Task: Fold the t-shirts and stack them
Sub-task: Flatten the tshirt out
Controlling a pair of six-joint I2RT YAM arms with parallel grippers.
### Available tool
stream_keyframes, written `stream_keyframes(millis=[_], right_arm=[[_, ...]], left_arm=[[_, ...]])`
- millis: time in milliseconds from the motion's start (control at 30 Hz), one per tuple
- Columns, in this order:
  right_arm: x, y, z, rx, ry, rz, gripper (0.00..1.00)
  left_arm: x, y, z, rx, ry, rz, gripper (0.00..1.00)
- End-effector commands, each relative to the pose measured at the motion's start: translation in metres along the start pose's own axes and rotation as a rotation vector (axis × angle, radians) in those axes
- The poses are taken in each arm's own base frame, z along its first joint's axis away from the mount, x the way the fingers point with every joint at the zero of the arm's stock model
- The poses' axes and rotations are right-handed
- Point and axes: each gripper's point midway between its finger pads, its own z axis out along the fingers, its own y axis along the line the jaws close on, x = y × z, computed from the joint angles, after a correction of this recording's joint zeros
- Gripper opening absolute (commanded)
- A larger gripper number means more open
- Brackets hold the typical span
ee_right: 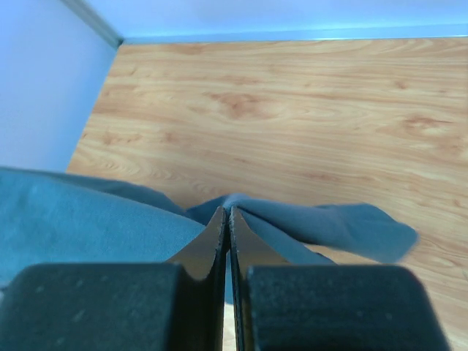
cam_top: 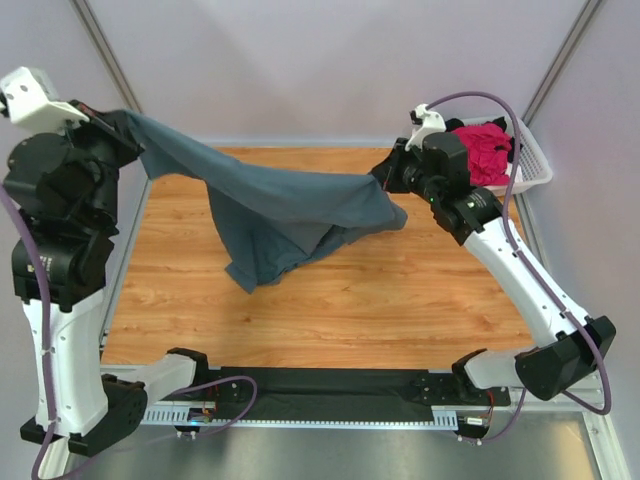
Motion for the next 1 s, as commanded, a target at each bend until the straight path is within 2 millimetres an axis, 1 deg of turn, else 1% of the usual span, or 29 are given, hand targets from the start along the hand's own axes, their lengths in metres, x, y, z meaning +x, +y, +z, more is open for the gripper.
stream_keyframes(millis=[0,33,67,100,133,167,200,233,300,333,367,400,433,467,500,533,567,600,633,667,700,733,767,800,833,867,900,933,967], right_arm=[[-0.006,0.039,-0.012,-0.105,0.019,-0.076,0.0],[-0.009,0.046,-0.016,-0.11,0.022,-0.093,0.0],[0.001,0.056,-0.022,-0.117,0.066,-0.115,0.0],[-0.009,0.064,-0.029,-0.124,0.045,-0.139,0.0],[-0.007,0.069,-0.033,-0.135,0.052,-0.147,0.0],[-0.004,0.077,-0.039,-0.157,0.061,-0.152,0.0],[0.001,0.087,-0.043,-0.204,0.077,-0.126,0.0],[0.016,0.088,-0.041,-0.224,0.116,-0.11,0.0],[0.031,0.095,-0.041,-0.27,0.148,-0.033,0.0],[0.057,0.085,-0.034,-0.248,0.204,-0.012,0.0],[0.064,0.083,-0.032,-0.245,0.21,0.007,0.0],[0.074,0.075,-0.029,-0.213,0.226,0.023,0.0],[0.087,0.066,-0.026,-0.176,0.255,0.045,0.0],[0.11,0.049,-0.027,-0.12,0.307,0.053,0.0],[0.122,0.035,-0.026,-0.056,0.323,0.059,0.0],[0.134,0.025,-0.027,-0.014,0.347,0.08,0.0],[0.162,0.007,-0.032,0.04,0.41,0.082,0.0],[0.176,-0.003,-0.034,0.077,0.439,0.085,0.0],[0.186,-0.009,-0.04,0.103,0.463,0.113,0.0],[0.208,-0.029,-0.047,0.182,0.51,0.111,0.01],[0.218,-0.034,-0.051,0.194,0.533,0.118,0.0],[0.226,-0.037,-0.056,0.199,0.549,0.132,0.0],[0.234,-0.04,-0.059,0.212,0.567,0.153,0.0],[0.247,-0.047,-0.064,0.229,0.591,0.154,0.0],[0.25,-0.05,-0.067,0.239,0.601,0.155,0.01],[0.252,-0.058,-0.074,0.275,0.607,0.147,0.0],[0.254,-0.064,-0.078,0.302,0.612,0.135,0.0],[0.256,-0.072,-0.09,0.344,0.625,0.121,0.0],[0.253,-0.078,-0.095,0.375,0.619,0.108,0.01]], left_arm=[[-0.052,-0.008,-0.007,0.021,-0.105,0.077,0.0],[-0.065,-0.013,-0.012,0.033,-0.118,0.079,0.0],[-0.071,-0.015,-0.015,0.046,-0.124,0.104,0.0],[-0.077,-0.016,-0.018,0.053,-0.137,0.11,0.0],[-0.084,-0.016,-0.02,0.052,-0.15,0.118,0.0],[-0.087,-0.014,-0.021,0.042,-0.157,0.147,0.0],[-0.087,-0.012,-0.02,0.031,-0.158,0.161,0.0],[-0.082,-0.012,-0.014,0.023,-0.142,0.18,0.0],[-0.067,-0.016,-0.005,0.043,-0.094,0.203,0.0],[-0.045,-0.019,0.009,0.051,-0.032,0.223,0.0],[-0.031,-0.023,0.016,0.069,0.009,0.227,0.0],[-0.014,-0.032,0.023,0.111,0.056,0.202,0.0],[0.014,-0.036,0.04,0.121,0.127,0.207,0.0],[0.031,-0.043,0.046,0.147,0.166,0.201,0.0],[0.046,-0.048,0.052,0.158,0.201,0.2,0.0],[0.073,-0.052,0.067,0.156,0.253,0.205,0.0],[0.09,-0.064,0.071,0.183,0.283,0.208,0.0],[0.1,-0.073,0.075,0.206,0.291,0.201,0.0],[0.13,-0.086,0.08,0.232,0.349,0.216,0.0],[0.143,-0.095,0.082,0.25,0.369,0.223,0.0],[0.165,-0.105,0.091,0.255,0.397,0.239,0.0],[0.179,-0.122,0.087,0.292,0.421,0.248,0.0],[0.192,-0.133,0.088,0.307,0.44,0.26,0.0],[0.213,-0.142,0.097,0.301,0.468,0.282,0.0],[0.228,-0.159,0.092,0.327,0.489,0.294,0.0],[0.241,-0.165,0.093,0.32,0.503,0.297,0.0],[0.264,-0.175,0.1,0.319,0.527,0.307,0.0],[0.278,-0.188,0.096,0.333,0.543,0.307,0.0],[0.29,-0.195,0.097,0.327,0.555,0.295,0.0]])
